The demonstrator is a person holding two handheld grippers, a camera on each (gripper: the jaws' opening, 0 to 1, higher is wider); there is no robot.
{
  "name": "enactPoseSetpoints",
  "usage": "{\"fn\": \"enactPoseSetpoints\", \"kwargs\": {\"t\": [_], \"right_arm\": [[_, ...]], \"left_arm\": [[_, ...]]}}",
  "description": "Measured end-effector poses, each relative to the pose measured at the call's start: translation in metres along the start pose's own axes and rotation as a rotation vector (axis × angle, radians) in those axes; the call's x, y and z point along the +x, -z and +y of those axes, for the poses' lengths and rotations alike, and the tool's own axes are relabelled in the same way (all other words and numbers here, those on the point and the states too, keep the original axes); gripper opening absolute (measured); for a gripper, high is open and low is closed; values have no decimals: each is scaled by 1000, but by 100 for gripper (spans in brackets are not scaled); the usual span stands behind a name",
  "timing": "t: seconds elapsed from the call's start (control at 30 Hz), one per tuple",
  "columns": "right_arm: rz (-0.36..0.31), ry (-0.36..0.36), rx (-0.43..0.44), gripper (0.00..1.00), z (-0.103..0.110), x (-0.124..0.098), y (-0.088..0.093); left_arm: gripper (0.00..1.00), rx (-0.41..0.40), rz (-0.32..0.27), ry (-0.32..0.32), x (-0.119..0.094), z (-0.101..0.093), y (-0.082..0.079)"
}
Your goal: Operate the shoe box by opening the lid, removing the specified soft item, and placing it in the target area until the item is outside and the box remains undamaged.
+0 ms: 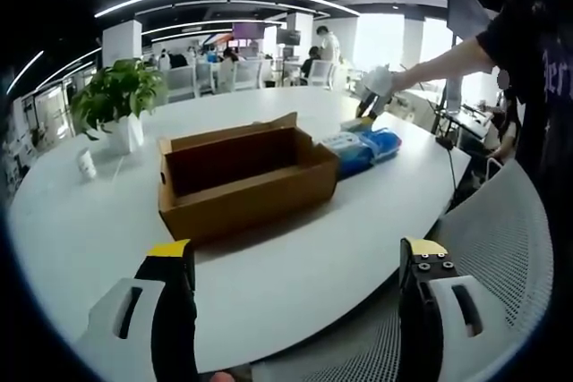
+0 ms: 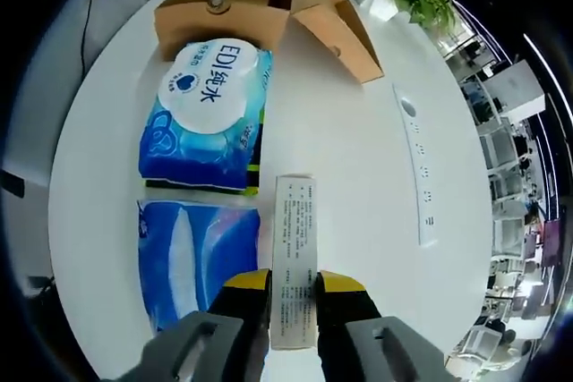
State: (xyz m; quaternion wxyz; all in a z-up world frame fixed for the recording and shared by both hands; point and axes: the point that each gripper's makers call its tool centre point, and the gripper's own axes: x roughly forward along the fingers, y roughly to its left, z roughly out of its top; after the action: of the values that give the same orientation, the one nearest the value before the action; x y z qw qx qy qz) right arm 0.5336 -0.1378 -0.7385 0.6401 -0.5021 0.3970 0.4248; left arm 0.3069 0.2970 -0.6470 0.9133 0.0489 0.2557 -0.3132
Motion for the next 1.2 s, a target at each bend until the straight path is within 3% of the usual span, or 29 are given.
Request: {"fn": "enactPoseSetpoints", "kwargs": {"t": [0.57, 1.2], "right_arm": [[36, -8, -1, 15, 4, 5, 20], [46, 0, -18, 15, 1, 7, 21]], "left_arm": [[94, 0, 10, -1, 2, 0, 1], [94, -5, 13, -4, 1, 0, 2]]}}
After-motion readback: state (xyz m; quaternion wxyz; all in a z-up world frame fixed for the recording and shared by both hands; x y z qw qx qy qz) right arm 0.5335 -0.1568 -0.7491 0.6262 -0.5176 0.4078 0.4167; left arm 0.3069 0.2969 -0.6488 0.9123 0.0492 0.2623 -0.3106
